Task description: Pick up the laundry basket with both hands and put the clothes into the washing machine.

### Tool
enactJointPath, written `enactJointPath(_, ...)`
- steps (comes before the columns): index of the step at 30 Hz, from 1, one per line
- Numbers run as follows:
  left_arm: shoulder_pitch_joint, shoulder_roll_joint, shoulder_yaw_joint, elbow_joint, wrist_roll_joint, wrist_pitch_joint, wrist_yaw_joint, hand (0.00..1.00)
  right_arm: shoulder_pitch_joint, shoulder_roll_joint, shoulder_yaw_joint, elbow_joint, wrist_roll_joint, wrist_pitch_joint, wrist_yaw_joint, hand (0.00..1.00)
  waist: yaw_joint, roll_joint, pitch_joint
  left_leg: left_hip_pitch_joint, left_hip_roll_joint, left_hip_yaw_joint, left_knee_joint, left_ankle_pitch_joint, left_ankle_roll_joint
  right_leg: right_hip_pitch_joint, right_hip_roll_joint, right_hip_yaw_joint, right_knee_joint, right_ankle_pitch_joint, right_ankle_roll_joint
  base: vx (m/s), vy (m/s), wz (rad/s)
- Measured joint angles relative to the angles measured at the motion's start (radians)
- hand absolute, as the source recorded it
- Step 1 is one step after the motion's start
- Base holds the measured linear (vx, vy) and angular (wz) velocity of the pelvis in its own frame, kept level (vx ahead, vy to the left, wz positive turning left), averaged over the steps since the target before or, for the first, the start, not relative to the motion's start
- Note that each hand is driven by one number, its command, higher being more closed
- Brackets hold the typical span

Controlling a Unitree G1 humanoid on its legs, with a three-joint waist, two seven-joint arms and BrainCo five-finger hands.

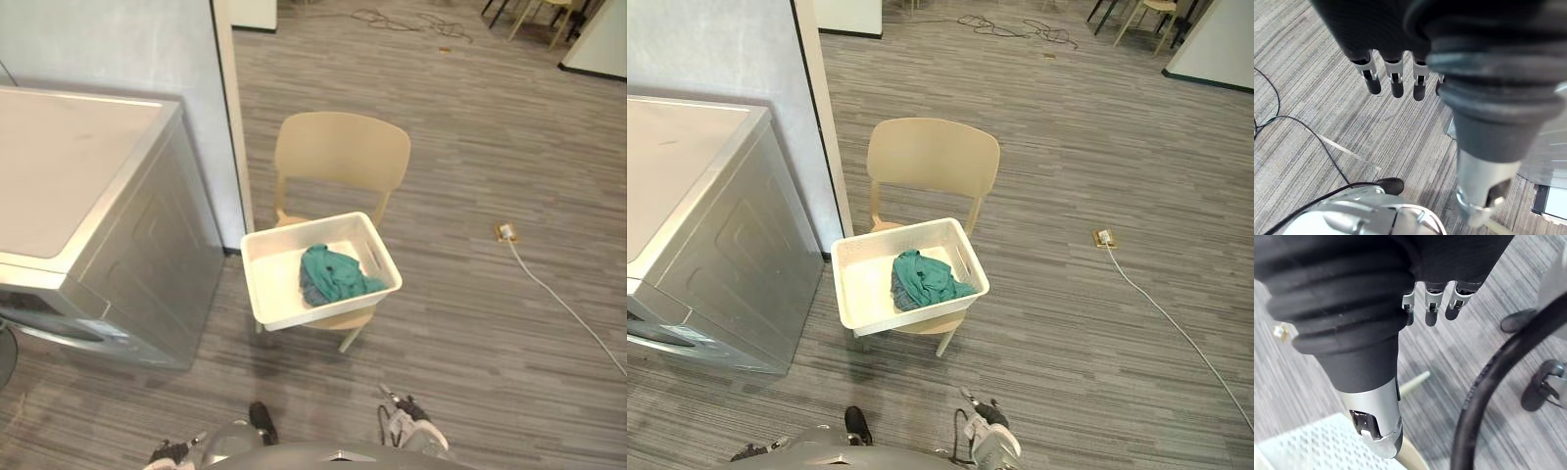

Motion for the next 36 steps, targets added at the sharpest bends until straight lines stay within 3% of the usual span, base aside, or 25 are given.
enactJointPath(1, -0.005, 0.007, -0.045, 0.008, 0.000, 0.000, 0.000, 0.00, -0.003, 0.008, 0.042, -0.028, -0.003, 0.005, 0.010, 0.00, -0.010, 0.013, -0.001, 0.009, -0.001, -0.011, -0.007, -0.003, -0.002, -0.108, -0.048, 0.033, 0.243, -0.006, 0.021, -0.03, 0.075, 0.13)
enactJointPath(2, -0.005, 0.016, -0.072, 0.008, 0.001, -0.001, 0.000, 0.00, -0.006, 0.008, 0.059, -0.045, -0.007, 0.004, 0.017, 0.00, -0.020, 0.012, 0.001, 0.013, -0.004, -0.018, -0.003, -0.005, -0.003, -0.174, -0.076, 0.071, 0.388, 0.008, 0.046, -0.02, 0.065, 0.21)
enactJointPath(4, -0.013, 0.030, -0.106, 0.006, 0.001, -0.001, 0.000, 0.00, -0.008, 0.009, 0.085, -0.072, -0.006, 0.003, 0.018, 0.00, -0.034, 0.013, 0.016, 0.033, -0.004, -0.037, 0.009, -0.014, -0.012, -0.264, -0.095, 0.146, 0.606, 0.020, 0.071, 0.02, 0.005, 0.29)
enactJointPath(6, -0.022, 0.041, -0.124, 0.005, 0.006, 0.000, 0.001, 0.00, -0.006, 0.008, 0.083, -0.073, -0.005, 0.002, 0.018, 0.00, -0.051, -0.001, 0.020, 0.039, -0.005, -0.078, 0.031, -0.022, -0.013, -0.289, -0.092, 0.206, 0.668, -0.016, 0.071, 0.03, -0.045, 0.61)
enactJointPath(9, -0.056, 0.049, -0.139, -0.003, 0.039, -0.001, 0.006, 0.00, 0.031, -0.004, 0.049, -0.085, -0.003, 0.001, 0.012, 0.00, -0.063, -0.010, 0.018, 0.030, -0.016, -0.166, 0.032, -0.015, -0.024, -0.259, -0.133, 0.208, 0.554, -0.072, 0.058, 0.04, -0.067, 1.01)
enactJointPath(11, -0.079, 0.047, -0.142, -0.009, 0.041, -0.002, 0.020, 0.00, 0.064, -0.003, 0.002, -0.121, -0.003, 0.001, -0.001, 0.00, -0.066, -0.015, 0.013, 0.007, -0.022, -0.228, 0.032, -0.003, -0.042, -0.228, -0.147, 0.257, 0.370, -0.075, 0.061, 0.09, -0.117, 0.87)
enactJointPath(12, -0.080, 0.048, -0.143, -0.016, 0.041, -0.003, 0.026, 0.00, 0.078, 0.001, -0.016, -0.145, -0.003, 0.001, -0.013, 0.00, -0.069, -0.021, 0.006, -0.012, -0.031, -0.251, 0.032, 0.004, -0.052, -0.201, -0.144, 0.296, 0.258, -0.067, 0.072, 0.09, -0.155, 0.77)
enactJointPath(13, -0.079, 0.053, -0.146, -0.034, 0.053, -0.004, 0.027, 0.00, 0.086, 0.006, -0.049, -0.176, -0.003, 0.001, -0.031, 0.00, -0.074, -0.056, -0.014, -0.034, -0.049, -0.281, 0.027, 0.014, -0.067, -0.162, -0.147, 0.325, 0.106, -0.033, 0.087, 0.08, -0.182, 0.72)
enactJointPath(15, -0.078, 0.066, -0.161, -0.040, 0.061, -0.005, 0.027, 0.00, 0.087, 0.009, -0.072, -0.217, -0.003, 0.002, -0.045, 0.00, -0.072, -0.073, -0.020, -0.046, -0.066, -0.296, 0.023, 0.026, -0.080, -0.123, -0.146, 0.304, -0.006, 0.037, 0.079, 0.07, -0.266, 0.37)
enactJointPath(16, -0.073, 0.069, -0.165, -0.037, 0.061, -0.007, 0.028, 0.00, 0.085, 0.005, -0.081, -0.270, -0.002, 0.001, -0.058, 0.00, -0.065, -0.091, -0.035, -0.042, -0.074, -0.302, 0.009, 0.046, -0.082, -0.089, -0.146, 0.268, -0.076, 0.039, 0.118, 0.08, -0.314, 0.19)
enactJointPath(17, -0.067, 0.054, -0.165, -0.033, 0.060, -0.007, 0.028, 0.00, 0.086, -0.001, -0.089, -0.351, -0.002, -0.003, -0.068, 0.00, -0.068, -0.058, -0.041, -0.033, -0.054, -0.325, -0.013, 0.070, -0.084, -0.063, -0.119, 0.244, -0.123, 0.054, 0.103, 0.06, -0.237, 0.16)
enactJointPath(20, -0.068, 0.012, -0.164, -0.032, 0.059, -0.011, 0.026, 0.00, 0.086, -0.011, -0.102, -0.536, -0.003, -0.019, -0.072, 0.00, -0.074, -0.019, -0.048, -0.009, -0.026, -0.367, -0.070, 0.117, -0.078, -0.015, -0.073, 0.203, -0.174, 0.065, 0.087, 0.06, -0.196, 0.34)
enactJointPath(23, -0.068, 0.005, -0.164, -0.035, 0.066, -0.014, 0.023, 0.00, 0.066, -0.017, -0.041, -0.705, 0.008, -0.070, -0.068, 0.00, -0.068, -0.024, -0.046, -0.003, 0.002, -0.381, -0.071, 0.123, -0.088, 0.008, -0.037, 0.185, -0.206, 0.070, 0.079, 0.02, -0.107, 0.07)
enactJointPath(28, -0.081, 0.014, -0.174, -0.036, 0.134, -0.023, 0.022, 0.00, 0.024, -0.027, 0.092, -0.814, -0.021, -0.120, -0.062, 0.00, -0.069, -0.030, -0.042, -0.024, 0.010, -0.395, -0.072, 0.126, -0.092, 0.006, -0.023, 0.175, -0.234, 0.076, 0.065, -0.02, -0.035, 0.06)
enactJointPath(36, -0.110, 0.045, -0.234, -0.041, 0.178, -0.023, 0.021, 0.00, -0.102, -0.149, 0.361, -0.756, -0.213, -0.097, 0.042, 0.00, -0.058, -0.035, -0.006, -0.073, -0.013, -0.419, -0.072, 0.128, -0.091, -0.016, -0.037, 0.148, -0.250, 0.083, 0.070, 0.00, 0.018, 0.12)
